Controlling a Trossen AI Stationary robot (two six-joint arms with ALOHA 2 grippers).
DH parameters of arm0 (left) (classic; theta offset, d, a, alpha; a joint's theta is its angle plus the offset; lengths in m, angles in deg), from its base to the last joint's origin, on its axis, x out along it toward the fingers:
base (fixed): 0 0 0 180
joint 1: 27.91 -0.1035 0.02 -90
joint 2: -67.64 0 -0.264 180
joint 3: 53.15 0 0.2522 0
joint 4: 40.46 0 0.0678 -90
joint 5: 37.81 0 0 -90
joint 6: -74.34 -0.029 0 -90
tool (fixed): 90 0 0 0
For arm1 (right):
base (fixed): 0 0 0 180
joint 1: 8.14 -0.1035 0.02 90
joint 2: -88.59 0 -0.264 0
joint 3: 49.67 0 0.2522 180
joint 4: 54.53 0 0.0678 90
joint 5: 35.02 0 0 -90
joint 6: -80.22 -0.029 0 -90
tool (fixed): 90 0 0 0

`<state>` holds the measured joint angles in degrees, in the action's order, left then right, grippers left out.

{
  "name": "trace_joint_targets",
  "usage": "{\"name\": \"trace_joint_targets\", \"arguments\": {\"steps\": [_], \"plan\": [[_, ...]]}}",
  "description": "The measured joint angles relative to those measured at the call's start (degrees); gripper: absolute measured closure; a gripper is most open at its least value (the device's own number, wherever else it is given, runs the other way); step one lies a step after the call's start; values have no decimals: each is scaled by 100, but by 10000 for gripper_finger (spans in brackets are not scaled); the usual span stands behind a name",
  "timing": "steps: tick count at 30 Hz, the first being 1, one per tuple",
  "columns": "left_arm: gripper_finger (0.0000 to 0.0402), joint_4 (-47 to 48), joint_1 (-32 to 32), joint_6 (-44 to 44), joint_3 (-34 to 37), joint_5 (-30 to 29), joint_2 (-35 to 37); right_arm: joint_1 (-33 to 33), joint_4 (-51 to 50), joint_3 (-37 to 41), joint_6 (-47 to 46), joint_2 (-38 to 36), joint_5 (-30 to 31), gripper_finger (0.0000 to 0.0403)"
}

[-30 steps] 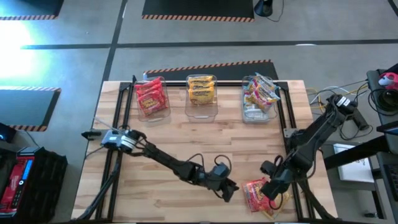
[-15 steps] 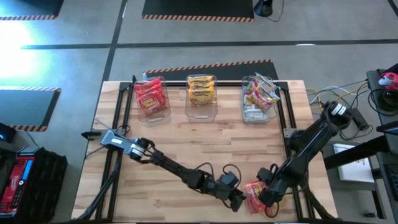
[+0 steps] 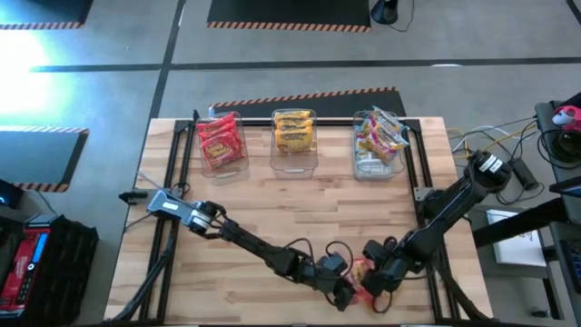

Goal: Sort Maruchan noodles
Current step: Move the noodle packs to the middle right of the table

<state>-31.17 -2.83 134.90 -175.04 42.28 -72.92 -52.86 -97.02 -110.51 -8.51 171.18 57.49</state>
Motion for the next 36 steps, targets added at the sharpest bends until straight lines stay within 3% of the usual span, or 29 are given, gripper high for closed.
{"name": "trace_joint_targets", "arguments": {"steps": [6,18,26,36], "plan": [[284,150,-2,-90,2,-4,26,542,-7,7,548,4,158,211],[284,1373,11,-362,3,-478,414,1286,57,-31,1325,-24,478,211],[284,2199,57,-590,2,-1089,732,1788,50,-31,1713,-25,601,211],[284,3227,142,-463,2,-1911,977,2122,-4,-30,1496,-106,886,211]]}}
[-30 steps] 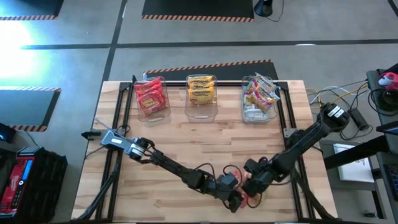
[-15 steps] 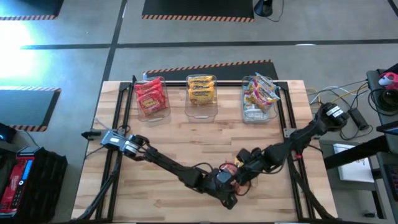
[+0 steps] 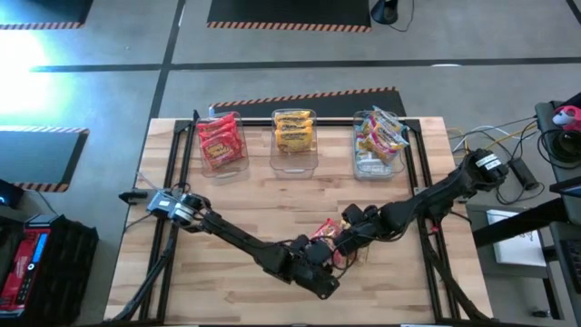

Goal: Sort Maruchan noodles
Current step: Move the noodle packs to the middle right of the table, then put the orange noodle pack into the left transparent bin

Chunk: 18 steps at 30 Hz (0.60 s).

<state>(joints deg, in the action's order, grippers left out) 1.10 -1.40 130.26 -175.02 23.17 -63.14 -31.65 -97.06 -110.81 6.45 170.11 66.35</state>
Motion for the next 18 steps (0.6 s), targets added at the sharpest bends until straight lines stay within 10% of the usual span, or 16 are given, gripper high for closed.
{"name": "trace_joint_targets", "arguments": {"steps": [18], "plan": [[284,-261,-195,-319,568,20,74,-7,44,-72,273,-668,370,211]]}}
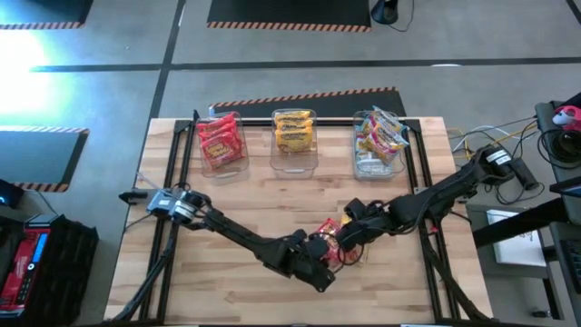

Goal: Sort Maruchan noodles
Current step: Put the orange noodle pack into the left transparent bin

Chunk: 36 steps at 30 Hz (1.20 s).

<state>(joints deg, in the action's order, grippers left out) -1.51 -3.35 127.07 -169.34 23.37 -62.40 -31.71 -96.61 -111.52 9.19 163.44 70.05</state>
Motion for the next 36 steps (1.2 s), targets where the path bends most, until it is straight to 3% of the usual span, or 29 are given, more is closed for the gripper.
{"name": "trace_joint_targets", "arguments": {"steps": [3,11,26,36], "plan": [[284,-348,-20,25,188,69,0,0,3,0,72,1,-15,211],[297,35,-28,304,372,84,-35,0,-26,0,305,-11,-275,211],[318,-330,-70,656,1002,87,-33,2,203,0,359,-11,-512,211],[318,-442,-52,706,1037,79,-26,74,109,0,455,-20,-501,211]]}}
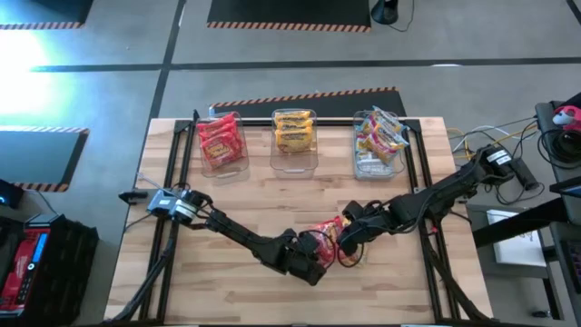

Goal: Sort Maruchan noodles
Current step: Put the orange noodle pack into the left transparent bin

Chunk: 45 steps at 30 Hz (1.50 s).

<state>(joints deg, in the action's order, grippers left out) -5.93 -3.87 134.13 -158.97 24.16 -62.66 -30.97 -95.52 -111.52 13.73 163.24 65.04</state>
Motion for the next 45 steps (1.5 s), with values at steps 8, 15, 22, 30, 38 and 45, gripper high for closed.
{"name": "trace_joint_targets", "arguments": {"steps": [8,15,22,30,38,45], "plan": [[318,-32,224,-494,-434,-3,79,0,-671,0,112,2,44,211],[318,-55,170,-825,-498,-143,79,0,-655,0,5,4,44,211],[318,-161,11,-850,-362,-153,72,115,-309,31,-7,31,-402,211],[318,-169,-38,-932,-312,-196,5,318,218,314,114,35,-725,211],[318,-193,-50,-664,-313,-199,-161,328,274,341,182,133,-754,211],[318,-167,-78,-678,-313,-131,-175,339,692,354,255,170,-743,211]]}}
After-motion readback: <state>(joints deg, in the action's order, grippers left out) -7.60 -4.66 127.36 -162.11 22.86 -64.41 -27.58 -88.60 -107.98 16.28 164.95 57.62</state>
